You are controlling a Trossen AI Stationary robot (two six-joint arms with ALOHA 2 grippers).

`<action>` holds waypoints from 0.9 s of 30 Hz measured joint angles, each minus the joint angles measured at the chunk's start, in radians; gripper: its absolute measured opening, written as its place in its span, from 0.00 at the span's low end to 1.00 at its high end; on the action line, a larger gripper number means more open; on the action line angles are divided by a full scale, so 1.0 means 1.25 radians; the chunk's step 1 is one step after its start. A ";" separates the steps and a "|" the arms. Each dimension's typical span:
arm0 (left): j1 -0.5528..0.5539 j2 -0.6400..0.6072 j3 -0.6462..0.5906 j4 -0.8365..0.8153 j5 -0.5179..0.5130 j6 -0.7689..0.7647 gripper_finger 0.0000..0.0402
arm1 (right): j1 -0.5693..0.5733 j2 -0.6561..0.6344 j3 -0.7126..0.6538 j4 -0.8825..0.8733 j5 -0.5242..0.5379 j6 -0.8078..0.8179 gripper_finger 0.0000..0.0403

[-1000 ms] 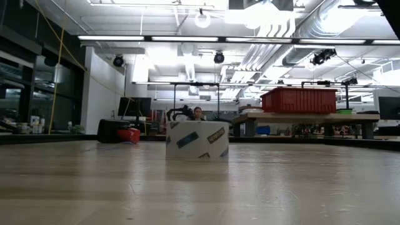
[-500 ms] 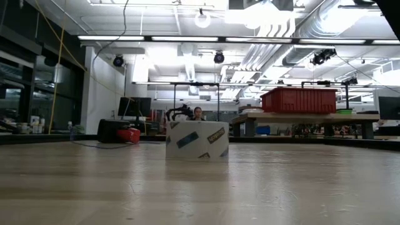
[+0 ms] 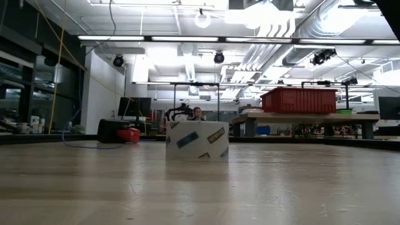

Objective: Coil cords
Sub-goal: Coil the blue wire on the spool

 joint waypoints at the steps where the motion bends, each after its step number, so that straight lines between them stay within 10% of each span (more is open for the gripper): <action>1: 0.000 0.000 0.000 0.000 -0.001 0.000 0.00 | 0.000 0.000 0.000 0.000 0.001 0.000 0.41; 27: 0.000 0.000 0.000 0.000 -0.009 0.002 0.01 | 0.000 0.024 0.001 -0.038 0.098 -0.027 0.41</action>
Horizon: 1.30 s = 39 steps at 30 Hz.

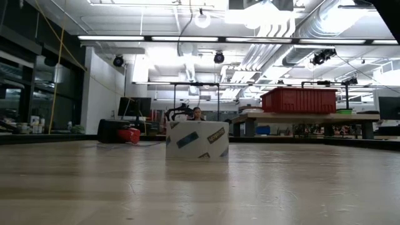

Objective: Coil cords
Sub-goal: Coil the blue wire on the spool

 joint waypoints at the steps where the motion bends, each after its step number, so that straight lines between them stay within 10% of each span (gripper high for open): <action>1: 0.000 0.000 0.000 0.000 0.000 0.000 0.01 | 0.000 0.001 0.000 0.003 0.000 0.000 0.41; 39: 0.020 -0.009 0.000 -0.017 0.014 0.007 0.01 | 0.001 -0.015 -0.001 0.018 -0.029 0.042 0.33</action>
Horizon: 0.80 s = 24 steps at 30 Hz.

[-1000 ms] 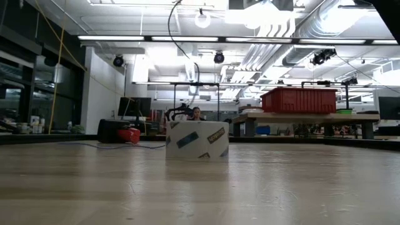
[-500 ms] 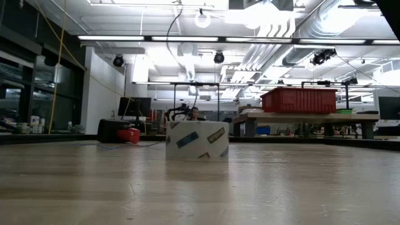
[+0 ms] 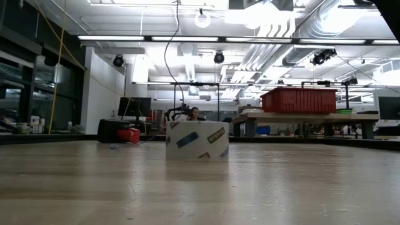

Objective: Coil cords
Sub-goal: Coil the blue wire on the spool

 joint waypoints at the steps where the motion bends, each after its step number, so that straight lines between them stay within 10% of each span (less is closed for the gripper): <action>1: 0.000 0.000 0.000 0.000 0.000 0.000 0.01 | 0.002 0.000 0.000 0.000 0.000 -0.002 0.33; 24: 0.006 -0.009 0.000 -0.003 0.004 -0.010 0.01 | 0.003 -0.005 0.000 -0.011 0.003 -0.013 0.30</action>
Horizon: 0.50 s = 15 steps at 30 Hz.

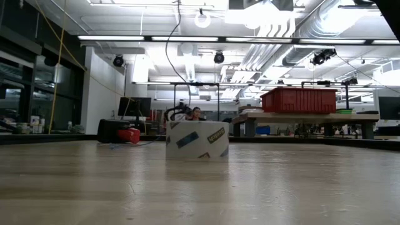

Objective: Coil cords
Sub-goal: Coil the blue wire on the spool

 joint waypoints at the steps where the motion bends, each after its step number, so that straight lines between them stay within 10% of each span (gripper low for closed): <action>1: 0.000 0.000 0.000 0.000 0.000 0.000 0.01 | 0.000 0.000 0.000 0.000 0.000 0.000 0.29; 15: 0.046 -0.049 0.000 -0.120 -0.004 0.053 0.01 | 0.007 -0.018 0.000 -0.035 -0.004 -0.013 0.01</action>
